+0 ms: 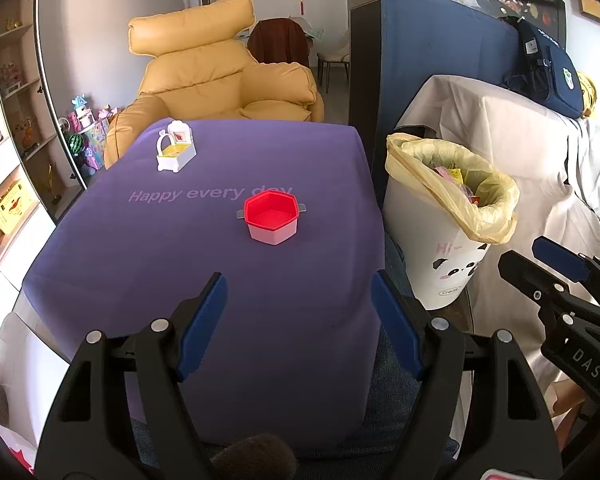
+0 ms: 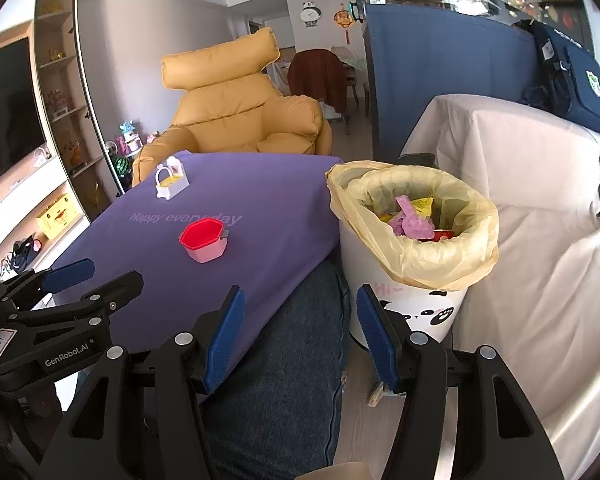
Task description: Collect trash
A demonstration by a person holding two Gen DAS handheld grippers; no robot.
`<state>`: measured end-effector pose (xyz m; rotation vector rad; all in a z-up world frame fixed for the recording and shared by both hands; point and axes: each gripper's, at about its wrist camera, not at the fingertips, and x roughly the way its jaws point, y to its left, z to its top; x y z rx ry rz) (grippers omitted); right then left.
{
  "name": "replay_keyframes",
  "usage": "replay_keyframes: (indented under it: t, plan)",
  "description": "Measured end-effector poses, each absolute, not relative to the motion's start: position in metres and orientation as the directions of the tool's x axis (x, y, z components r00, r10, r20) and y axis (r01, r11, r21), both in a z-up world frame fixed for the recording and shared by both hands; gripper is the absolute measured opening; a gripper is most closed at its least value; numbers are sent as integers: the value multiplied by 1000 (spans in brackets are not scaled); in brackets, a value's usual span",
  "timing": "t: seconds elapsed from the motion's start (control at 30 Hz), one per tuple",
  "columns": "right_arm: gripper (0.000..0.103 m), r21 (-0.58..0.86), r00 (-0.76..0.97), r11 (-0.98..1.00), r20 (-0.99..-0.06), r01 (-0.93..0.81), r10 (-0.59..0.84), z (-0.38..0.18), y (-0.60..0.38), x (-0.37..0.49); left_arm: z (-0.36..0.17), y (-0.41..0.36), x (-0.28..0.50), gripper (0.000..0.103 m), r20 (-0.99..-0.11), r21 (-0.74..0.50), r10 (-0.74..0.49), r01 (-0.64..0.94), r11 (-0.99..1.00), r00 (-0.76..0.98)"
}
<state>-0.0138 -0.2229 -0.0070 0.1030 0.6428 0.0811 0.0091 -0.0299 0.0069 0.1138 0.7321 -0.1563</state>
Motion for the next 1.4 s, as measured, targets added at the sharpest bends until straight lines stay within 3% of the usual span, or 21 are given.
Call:
replay_keyframes:
  t: [1.4]
  plan:
    - [55, 122, 798, 992, -595, -36, 102, -8, -224, -15, 8, -35, 6, 70, -664, 49, -105, 184, 982, 740]
